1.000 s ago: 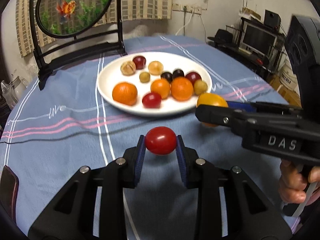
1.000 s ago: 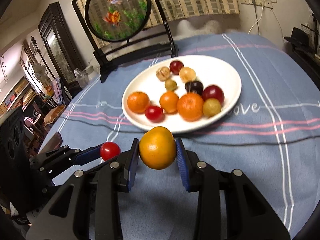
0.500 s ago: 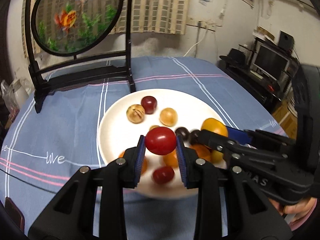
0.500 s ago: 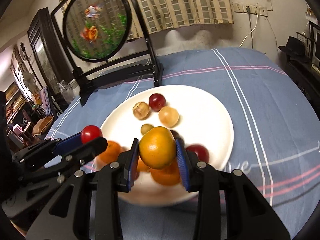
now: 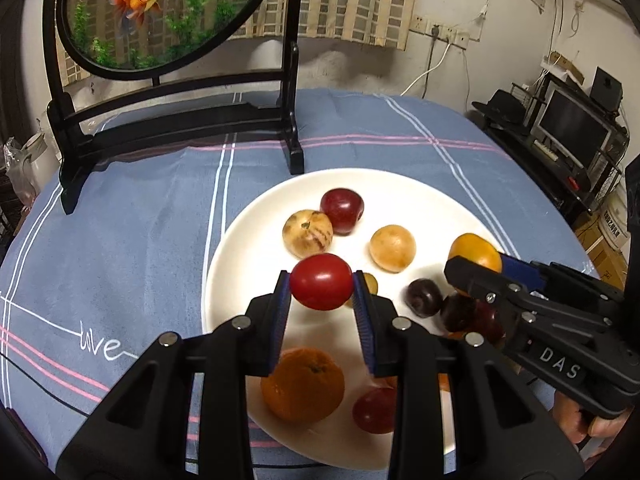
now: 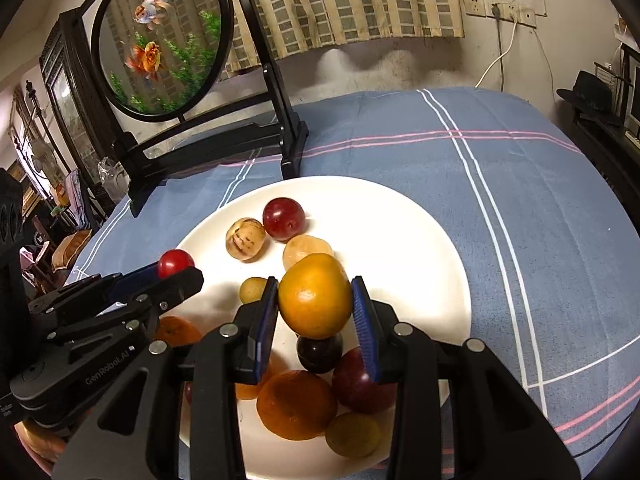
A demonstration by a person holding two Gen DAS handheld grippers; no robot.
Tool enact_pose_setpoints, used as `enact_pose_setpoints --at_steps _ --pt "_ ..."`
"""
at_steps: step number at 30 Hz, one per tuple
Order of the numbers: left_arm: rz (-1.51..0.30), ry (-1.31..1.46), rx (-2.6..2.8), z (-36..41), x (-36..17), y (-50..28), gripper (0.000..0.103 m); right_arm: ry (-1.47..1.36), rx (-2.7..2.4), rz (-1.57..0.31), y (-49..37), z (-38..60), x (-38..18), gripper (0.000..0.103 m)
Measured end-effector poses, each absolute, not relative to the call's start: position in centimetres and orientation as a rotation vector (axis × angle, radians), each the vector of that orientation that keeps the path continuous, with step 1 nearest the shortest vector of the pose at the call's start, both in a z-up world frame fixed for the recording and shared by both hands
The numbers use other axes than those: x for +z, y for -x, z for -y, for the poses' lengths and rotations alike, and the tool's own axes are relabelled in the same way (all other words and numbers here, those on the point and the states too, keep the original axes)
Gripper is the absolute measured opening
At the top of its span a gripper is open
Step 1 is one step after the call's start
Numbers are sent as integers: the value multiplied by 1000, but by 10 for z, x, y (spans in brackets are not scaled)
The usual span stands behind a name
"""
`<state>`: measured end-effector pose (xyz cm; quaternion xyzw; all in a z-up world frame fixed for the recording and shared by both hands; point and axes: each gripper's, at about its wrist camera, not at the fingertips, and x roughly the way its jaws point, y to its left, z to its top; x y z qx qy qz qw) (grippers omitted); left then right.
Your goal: Organize fruits
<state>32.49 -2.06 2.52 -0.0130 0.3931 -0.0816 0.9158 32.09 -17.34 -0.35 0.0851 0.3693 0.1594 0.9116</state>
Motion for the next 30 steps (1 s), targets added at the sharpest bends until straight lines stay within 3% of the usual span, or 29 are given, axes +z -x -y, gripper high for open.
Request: enact_pose_setpoints --at_steps 1,2,4,5,10,17,19,20,25,28,29,30 --pt "-812 28 -164 20 26 -324 39 -173 328 -760 -320 174 -3 37" --pt "-802 27 -158 19 28 -322 53 -173 331 -761 -321 174 -3 37" --pt "-757 12 -113 17 38 -313 71 -173 332 -756 -320 175 -2 37" --pt "-740 3 -93 15 42 -309 76 -173 334 -754 -320 174 -1 37" --pt "-711 20 -42 7 62 -289 87 -166 343 -746 -319 172 0 37" --pt "-682 61 13 -12 70 -255 95 -141 377 -749 -320 163 -1 38" --pt "-689 79 15 -16 66 -248 95 -143 393 -743 -318 161 0 51" --pt "-691 89 18 -18 65 -242 95 -140 391 -730 -316 160 2 63" --pt "-655 46 17 -18 68 -225 96 -79 374 -686 -296 155 16 67" --pt "-645 22 3 -19 66 -211 97 -69 366 -670 -273 156 18 87" --pt "-648 14 -1 -19 63 -207 97 -66 365 -665 -266 156 18 98" --pt "-653 4 -5 -18 60 -203 98 -58 367 -653 -253 157 17 101"
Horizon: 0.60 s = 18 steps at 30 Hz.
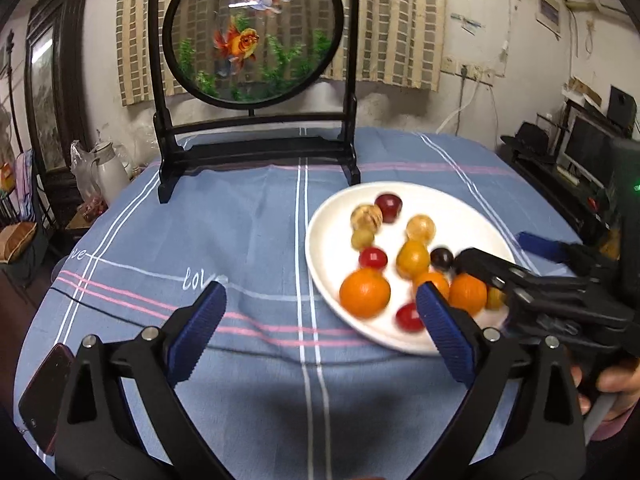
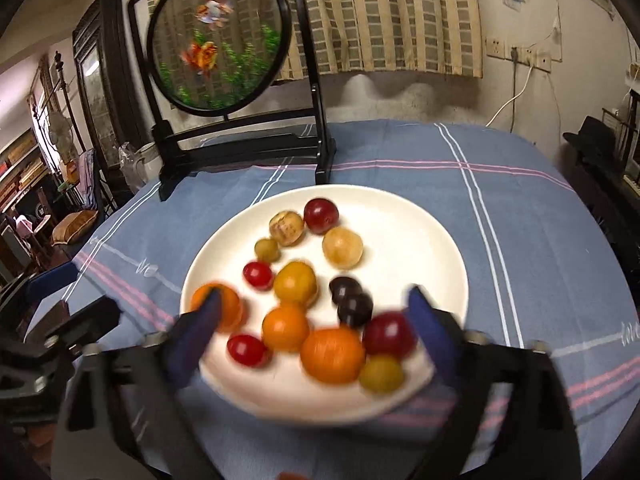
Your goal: Organize fruits
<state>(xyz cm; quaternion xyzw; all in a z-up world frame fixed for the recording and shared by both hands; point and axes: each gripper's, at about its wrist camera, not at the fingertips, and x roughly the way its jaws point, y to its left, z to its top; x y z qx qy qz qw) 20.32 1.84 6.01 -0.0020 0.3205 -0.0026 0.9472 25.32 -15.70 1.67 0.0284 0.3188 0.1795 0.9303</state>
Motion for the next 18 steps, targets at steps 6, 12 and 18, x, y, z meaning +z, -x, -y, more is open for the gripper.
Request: enact_pose_setpoints --at_steps 6,12,18 --pt "-698 -56 -65 -7 39 -180 99 55 327 -645 -180 178 -10 102" --pt "-679 -116 -102 7 26 -148 99 111 299 -613 -140 193 -20 102" --pt "-703 -92 -80 1 11 -126 99 147 320 -592 -136 186 -20 102"
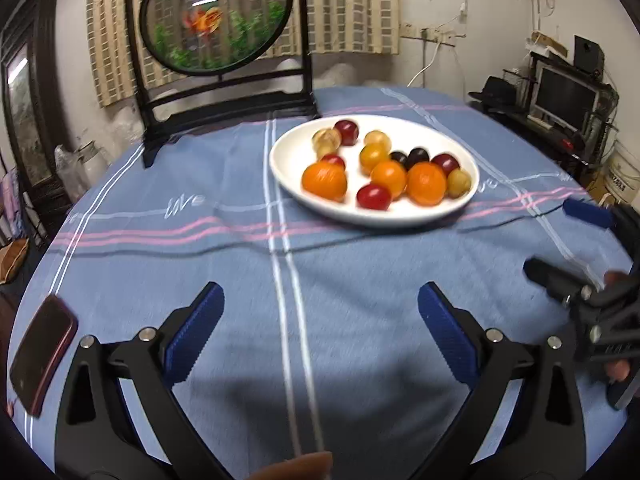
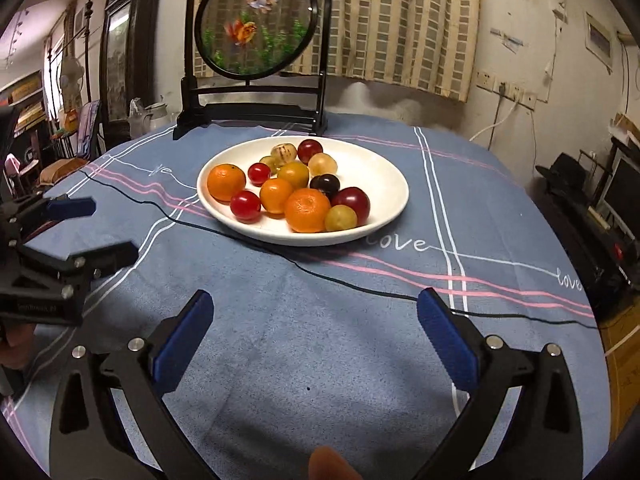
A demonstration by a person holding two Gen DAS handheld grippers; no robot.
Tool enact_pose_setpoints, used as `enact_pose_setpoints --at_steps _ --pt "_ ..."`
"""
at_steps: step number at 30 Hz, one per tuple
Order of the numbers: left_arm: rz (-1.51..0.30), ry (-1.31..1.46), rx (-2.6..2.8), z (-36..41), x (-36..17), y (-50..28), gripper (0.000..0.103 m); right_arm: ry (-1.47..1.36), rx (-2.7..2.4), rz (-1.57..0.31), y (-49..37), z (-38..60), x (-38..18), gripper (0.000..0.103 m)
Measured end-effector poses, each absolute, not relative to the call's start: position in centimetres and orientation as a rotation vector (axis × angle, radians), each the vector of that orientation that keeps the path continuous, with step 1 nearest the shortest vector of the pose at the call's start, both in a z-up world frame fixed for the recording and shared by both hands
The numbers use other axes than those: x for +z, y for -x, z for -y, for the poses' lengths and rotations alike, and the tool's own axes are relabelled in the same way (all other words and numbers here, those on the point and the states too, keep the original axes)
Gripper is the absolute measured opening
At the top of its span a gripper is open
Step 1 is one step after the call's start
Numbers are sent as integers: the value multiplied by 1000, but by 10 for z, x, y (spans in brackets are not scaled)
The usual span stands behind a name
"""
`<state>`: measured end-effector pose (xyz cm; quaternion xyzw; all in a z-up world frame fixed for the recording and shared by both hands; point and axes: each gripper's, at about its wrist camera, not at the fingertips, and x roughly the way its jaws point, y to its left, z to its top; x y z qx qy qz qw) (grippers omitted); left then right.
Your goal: Organize fruits
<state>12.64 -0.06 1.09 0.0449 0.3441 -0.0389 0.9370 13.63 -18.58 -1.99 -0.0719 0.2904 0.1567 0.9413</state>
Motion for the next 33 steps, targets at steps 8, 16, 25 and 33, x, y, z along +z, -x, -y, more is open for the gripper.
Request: enact_pose_setpoints --at_steps 8,16,25,33 --pt "-702 -98 -76 -1 10 -124 99 162 309 -631 -138 185 -28 102" --pt "-696 -107 -76 1 10 -124 99 123 301 -654 -140 192 -31 102" --pt "-700 -108 -73 0 9 -124 100 126 296 -660 -141 192 -32 102" --pt "-701 -114 -51 -1 9 -126 100 130 295 -659 -142 192 -33 102"
